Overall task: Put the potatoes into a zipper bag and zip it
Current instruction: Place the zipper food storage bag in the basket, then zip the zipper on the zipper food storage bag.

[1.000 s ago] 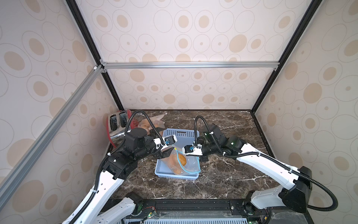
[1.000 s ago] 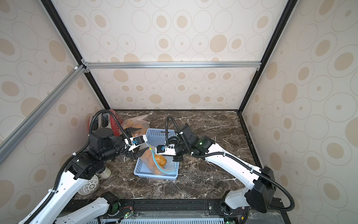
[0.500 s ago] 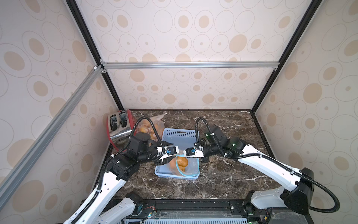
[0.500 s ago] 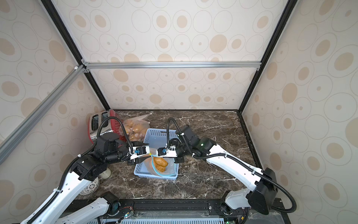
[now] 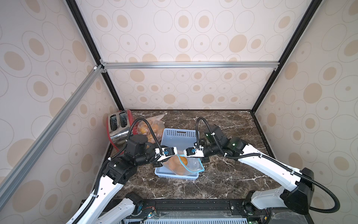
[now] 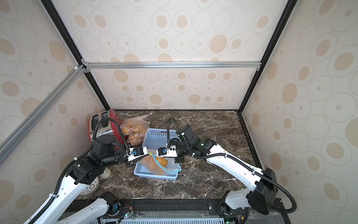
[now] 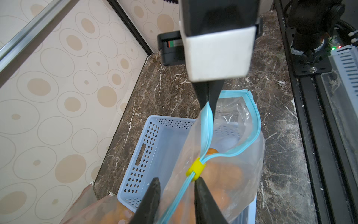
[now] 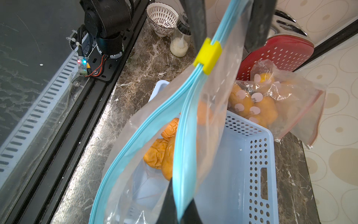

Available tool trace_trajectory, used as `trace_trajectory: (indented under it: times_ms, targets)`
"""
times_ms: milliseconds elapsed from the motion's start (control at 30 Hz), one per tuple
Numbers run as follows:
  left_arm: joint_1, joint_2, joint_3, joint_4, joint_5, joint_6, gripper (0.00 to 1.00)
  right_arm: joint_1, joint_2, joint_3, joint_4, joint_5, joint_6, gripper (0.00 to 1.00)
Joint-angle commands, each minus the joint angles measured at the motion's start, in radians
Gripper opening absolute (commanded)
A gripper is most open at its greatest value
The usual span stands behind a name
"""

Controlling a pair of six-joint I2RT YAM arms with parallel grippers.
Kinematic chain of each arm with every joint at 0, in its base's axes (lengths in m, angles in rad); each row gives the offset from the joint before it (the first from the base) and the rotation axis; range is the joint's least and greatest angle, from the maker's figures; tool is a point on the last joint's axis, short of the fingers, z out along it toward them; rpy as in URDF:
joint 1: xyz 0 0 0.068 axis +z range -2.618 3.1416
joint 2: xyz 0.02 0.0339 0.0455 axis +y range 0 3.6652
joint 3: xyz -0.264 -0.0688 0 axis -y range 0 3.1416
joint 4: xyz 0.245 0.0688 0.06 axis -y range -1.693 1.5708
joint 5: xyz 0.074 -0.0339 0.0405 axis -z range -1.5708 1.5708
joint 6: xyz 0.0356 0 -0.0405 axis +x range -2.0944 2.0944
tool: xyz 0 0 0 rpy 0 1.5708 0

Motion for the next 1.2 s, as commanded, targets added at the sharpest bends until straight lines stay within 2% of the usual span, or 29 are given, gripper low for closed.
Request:
trace_trajectory:
  times_ms: [0,233,333,467,500,567,633,700,767,900,1167]
  targets:
    - [-0.007,-0.016,0.011,-0.047,-0.005,-0.012,0.27,-0.009,-0.009,0.021,-0.014,-0.020,-0.012,0.00]
    - [-0.007,-0.047,0.009,-0.056,-0.005,-0.017,0.21,-0.012,-0.014,0.021,-0.013,-0.020,-0.009,0.00]
    - [-0.006,-0.064,-0.001,-0.046,-0.007,-0.017,0.01,-0.015,-0.011,0.024,-0.014,-0.018,-0.008,0.00]
    - [-0.006,-0.078,-0.008,-0.017,-0.028,-0.032,0.00,-0.014,-0.011,0.026,-0.001,-0.013,0.009,0.00]
    - [-0.007,-0.080,-0.008,-0.001,-0.032,-0.042,0.00,-0.015,-0.013,0.025,0.015,-0.011,0.024,0.07]
    - [-0.007,-0.088,-0.009,0.034,-0.035,-0.075,0.00,-0.015,-0.022,0.032,0.051,-0.001,0.074,0.29]
    - [-0.007,-0.094,-0.012,0.072,-0.040,-0.108,0.00,-0.014,-0.037,0.047,0.121,0.009,0.193,0.48]
    - [-0.007,-0.091,-0.011,0.099,-0.046,-0.140,0.00,-0.014,-0.049,0.070,0.149,-0.028,0.269,0.58]
    - [-0.007,-0.081,0.000,0.105,-0.046,-0.156,0.00,-0.008,-0.058,0.073,0.213,-0.076,0.347,0.62]
    - [-0.007,-0.049,0.029,0.092,-0.077,-0.199,0.00,0.025,-0.066,0.079,0.279,-0.118,0.419,0.62]
    - [-0.007,-0.026,0.054,0.102,-0.086,-0.259,0.00,0.067,-0.006,0.104,0.336,-0.024,0.426,0.45]
